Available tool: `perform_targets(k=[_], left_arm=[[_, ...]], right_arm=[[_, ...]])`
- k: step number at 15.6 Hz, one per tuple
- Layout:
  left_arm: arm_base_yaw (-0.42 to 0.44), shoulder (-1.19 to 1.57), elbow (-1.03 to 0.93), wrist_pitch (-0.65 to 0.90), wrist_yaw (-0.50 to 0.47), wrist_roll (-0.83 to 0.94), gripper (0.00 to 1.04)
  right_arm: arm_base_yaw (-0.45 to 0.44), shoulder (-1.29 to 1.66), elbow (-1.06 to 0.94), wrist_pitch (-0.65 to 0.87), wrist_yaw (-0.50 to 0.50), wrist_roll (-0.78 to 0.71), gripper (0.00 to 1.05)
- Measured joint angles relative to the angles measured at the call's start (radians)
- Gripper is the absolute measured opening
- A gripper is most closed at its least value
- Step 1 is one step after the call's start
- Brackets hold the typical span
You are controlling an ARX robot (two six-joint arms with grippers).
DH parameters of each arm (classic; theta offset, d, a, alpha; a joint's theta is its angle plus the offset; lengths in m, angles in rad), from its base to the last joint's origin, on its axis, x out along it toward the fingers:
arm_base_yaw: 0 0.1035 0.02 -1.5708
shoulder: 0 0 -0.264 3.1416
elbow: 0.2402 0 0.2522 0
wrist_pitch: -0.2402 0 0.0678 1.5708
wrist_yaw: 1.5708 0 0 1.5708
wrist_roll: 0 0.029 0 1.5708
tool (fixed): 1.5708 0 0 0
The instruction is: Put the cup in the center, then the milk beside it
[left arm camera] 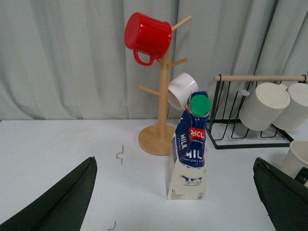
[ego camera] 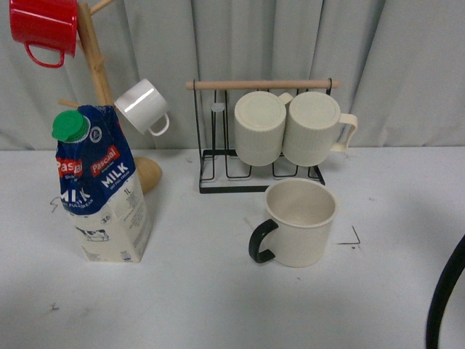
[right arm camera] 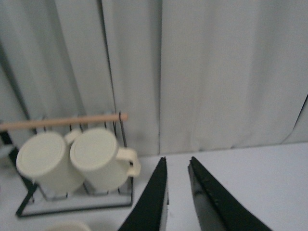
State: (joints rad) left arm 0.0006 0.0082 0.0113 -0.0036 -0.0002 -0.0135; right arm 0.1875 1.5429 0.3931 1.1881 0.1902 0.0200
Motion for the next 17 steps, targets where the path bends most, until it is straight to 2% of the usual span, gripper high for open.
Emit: perform_targets(k=[1, 2, 6, 11, 13, 15, 17], left_arm=[[0.000, 0.000, 0.000, 0.000, 0.000, 0.000, 0.98], [0.000, 0.000, 0.000, 0.000, 0.000, 0.000, 0.98], [0.000, 0.000, 0.000, 0.000, 0.000, 0.000, 0.98], [0.000, 0.000, 0.000, 0.000, 0.000, 0.000, 0.98], [0.000, 0.000, 0.000, 0.000, 0.000, 0.000, 0.98], [0.000, 0.000, 0.000, 0.000, 0.000, 0.000, 0.98], [0.000, 0.000, 0.000, 0.000, 0.000, 0.000, 0.98]], right_arm=[[-0.008, -0.017, -0.051, -0.016, -0.019, -0.005, 0.06], [-0.019, -0.034, -0.085, -0.031, -0.028, -0.014, 0.02], [-0.073, -0.228, -0.194, -0.063, -0.067, -0.014, 0.02], [-0.116, -0.439, -0.296, -0.189, -0.112, -0.014, 0.02], [-0.178, -0.513, -0.320, -0.243, -0.179, -0.014, 0.02], [-0.193, -0.587, -0.343, -0.301, -0.180, -0.014, 0.02], [-0.192, -0.784, -0.373, -0.460, -0.187, -0.014, 0.02]])
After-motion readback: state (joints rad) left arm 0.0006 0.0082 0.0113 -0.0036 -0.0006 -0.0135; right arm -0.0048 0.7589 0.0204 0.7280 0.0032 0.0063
